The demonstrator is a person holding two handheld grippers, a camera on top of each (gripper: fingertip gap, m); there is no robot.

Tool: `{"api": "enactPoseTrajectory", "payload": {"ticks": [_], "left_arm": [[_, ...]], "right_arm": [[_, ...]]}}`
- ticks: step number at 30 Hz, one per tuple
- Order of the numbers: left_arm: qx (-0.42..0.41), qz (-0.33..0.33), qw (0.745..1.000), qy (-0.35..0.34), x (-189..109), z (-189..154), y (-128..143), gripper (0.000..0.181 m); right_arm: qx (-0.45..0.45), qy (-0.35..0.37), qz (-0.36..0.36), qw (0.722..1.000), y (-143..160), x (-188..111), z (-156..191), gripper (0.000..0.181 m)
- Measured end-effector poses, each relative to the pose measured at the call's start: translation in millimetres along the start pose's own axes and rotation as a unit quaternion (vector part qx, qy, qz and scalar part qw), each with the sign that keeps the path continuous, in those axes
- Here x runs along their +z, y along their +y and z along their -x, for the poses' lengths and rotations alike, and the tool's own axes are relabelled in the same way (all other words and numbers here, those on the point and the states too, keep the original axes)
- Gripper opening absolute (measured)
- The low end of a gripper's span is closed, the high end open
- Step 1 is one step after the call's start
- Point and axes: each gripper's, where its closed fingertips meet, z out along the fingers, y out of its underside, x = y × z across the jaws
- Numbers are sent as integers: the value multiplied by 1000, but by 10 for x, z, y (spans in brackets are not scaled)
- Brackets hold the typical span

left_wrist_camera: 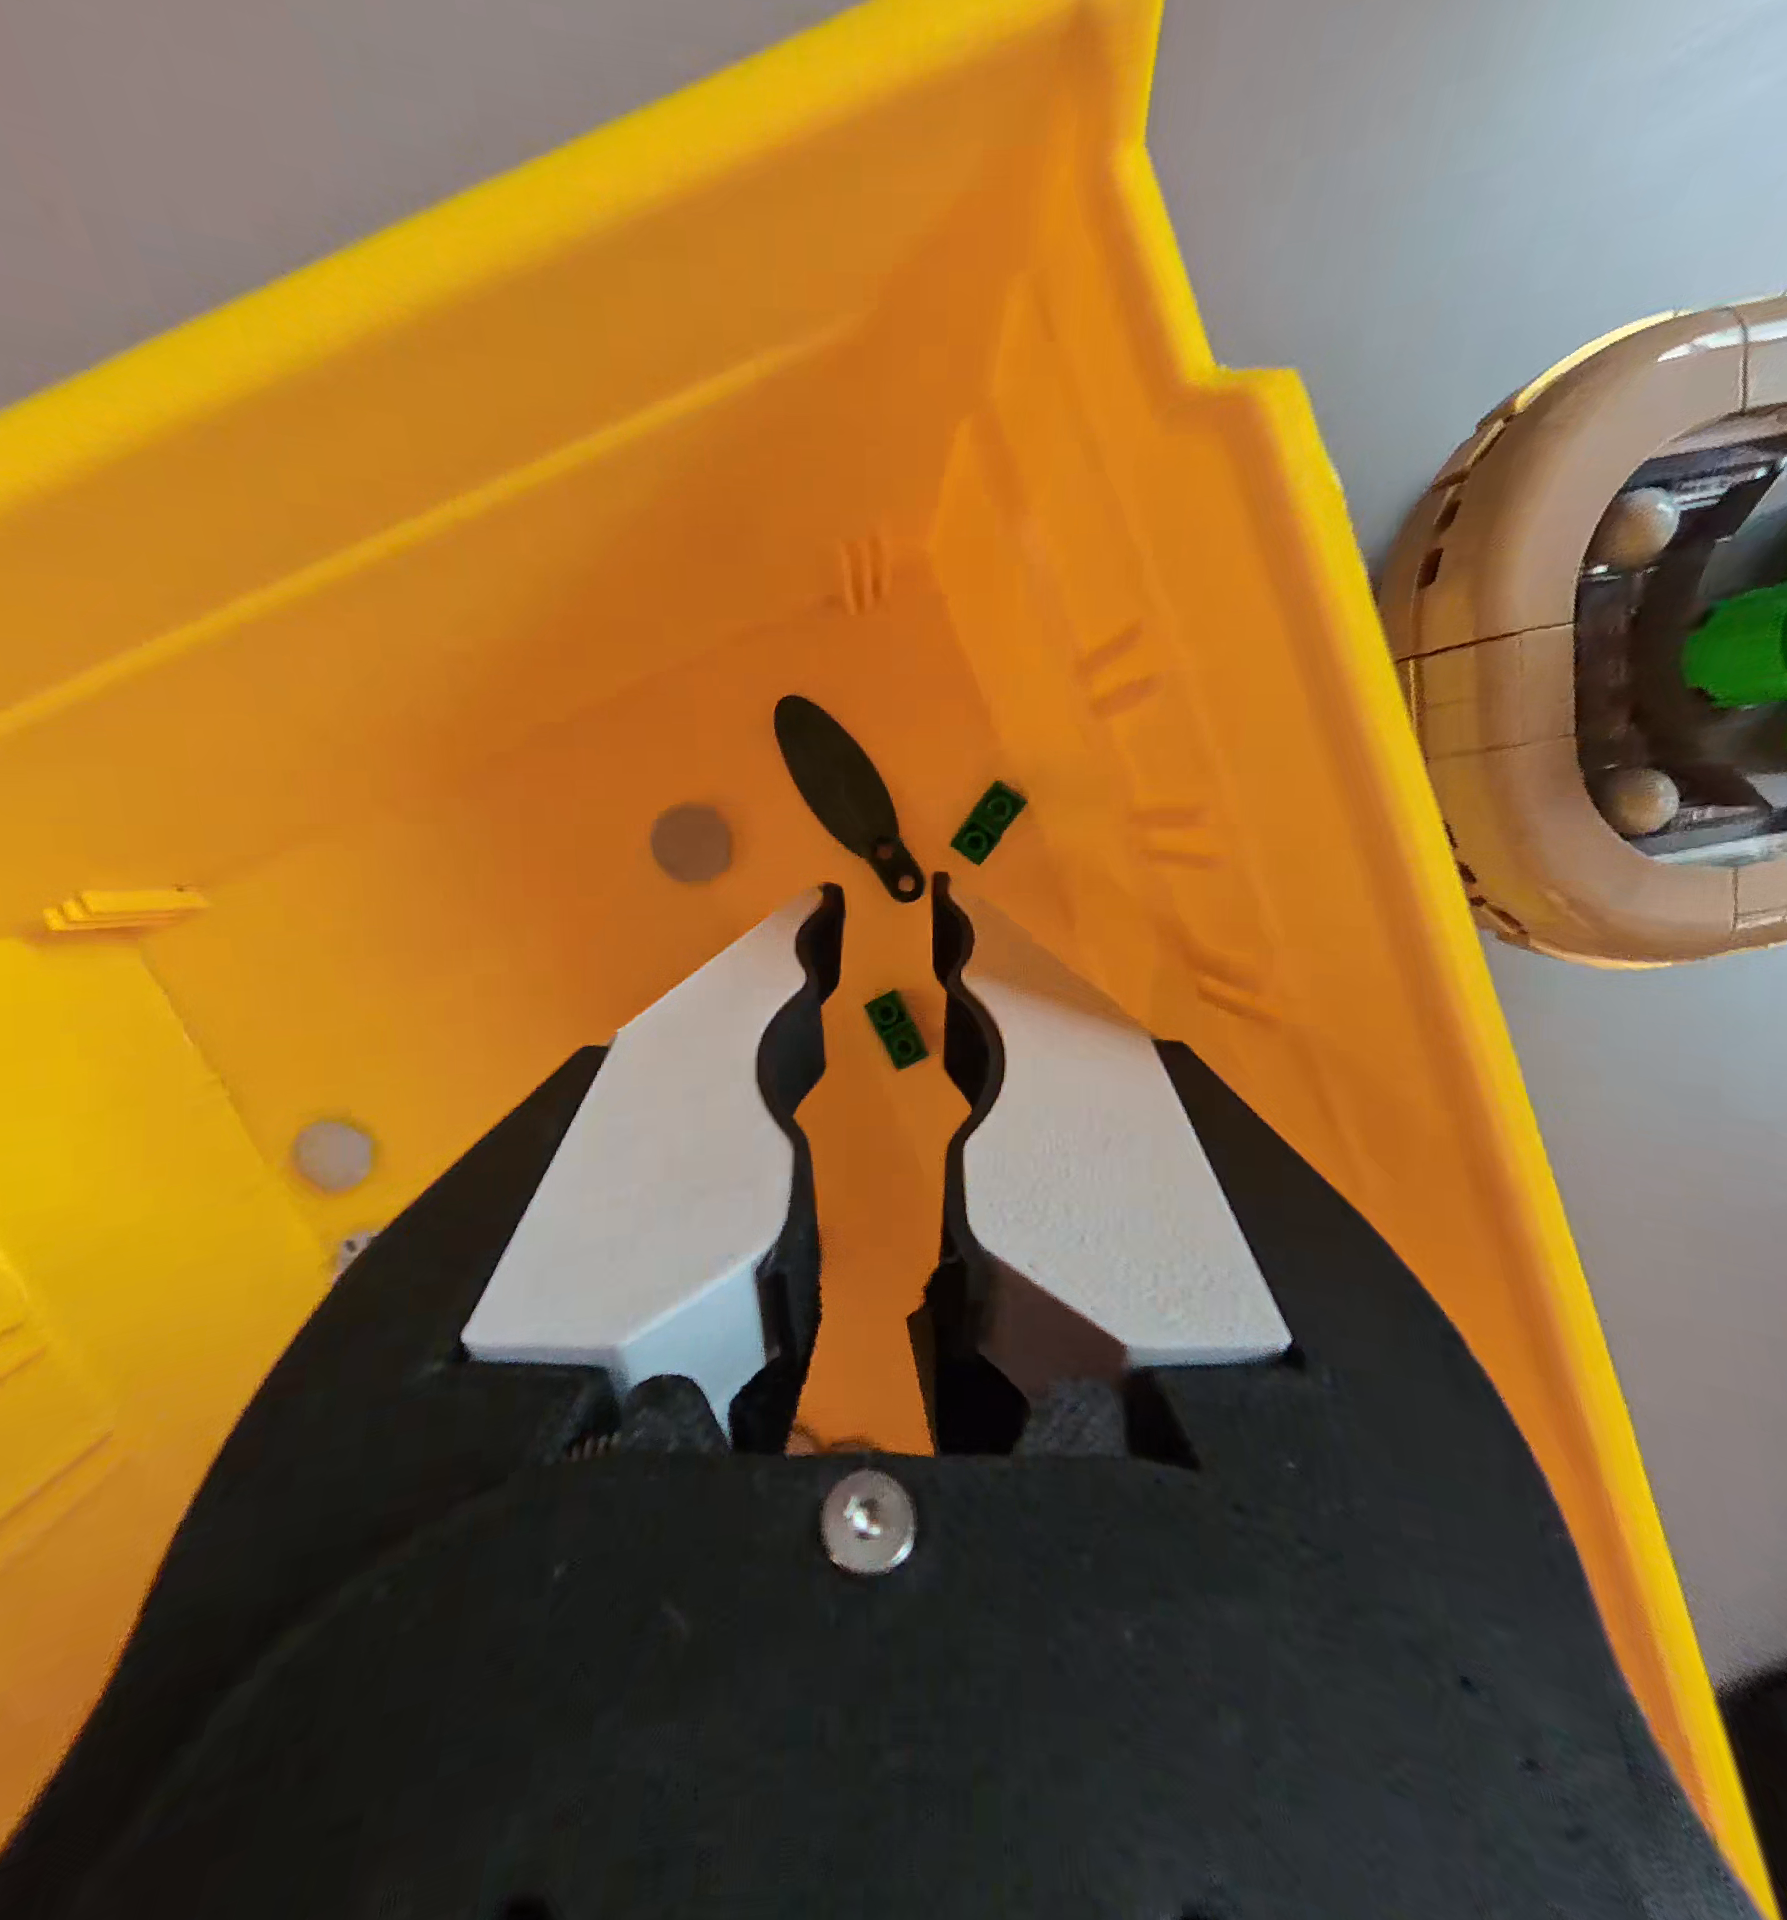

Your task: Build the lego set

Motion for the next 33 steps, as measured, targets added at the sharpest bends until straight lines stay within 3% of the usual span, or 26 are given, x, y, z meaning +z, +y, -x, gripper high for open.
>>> {"api": "enactPoseTrajectory", "payload": {"ticks": [7,10,17,20,24,27,29,31,33], "left_arm": [[-20,25,999,4,126,11,55,15],[-3,27,1000,7,162,-15,38,3],[4,24,1000,-2,79,58,53,2],[-25,-3,999,-35,-290,207,44,3],[-68,-138,984,-87,-1310,253,-69,3],[-40,-245,961,-119,-2173,-83,6,3],[32,-319,945,-67,-2572,-684,53,3],[138,-353,925,24,-2770,-1481,134,3],[227,-355,906,45,-2765,-2083,150,3]], "right_arm": [[-4,-2,1,1000,-2,-34,-4,67],[-5,-2,2,1000,2,-39,-8,67],[-9,-4,2,1000,2,-52,3,67],[-12,-3,3,1000,6,-65,-3,67],[-8,-2,-4,1000,-19,-103,-28,67],[-5,-3,-12,1000,-52,-134,-29,67],[-5,-8,-19,1000,-84,-152,-13,66],[-5,-12,-25,1000,-115,-165,-6,67],[-5,-17,-29,999,-132,-179,-3,67]]}}
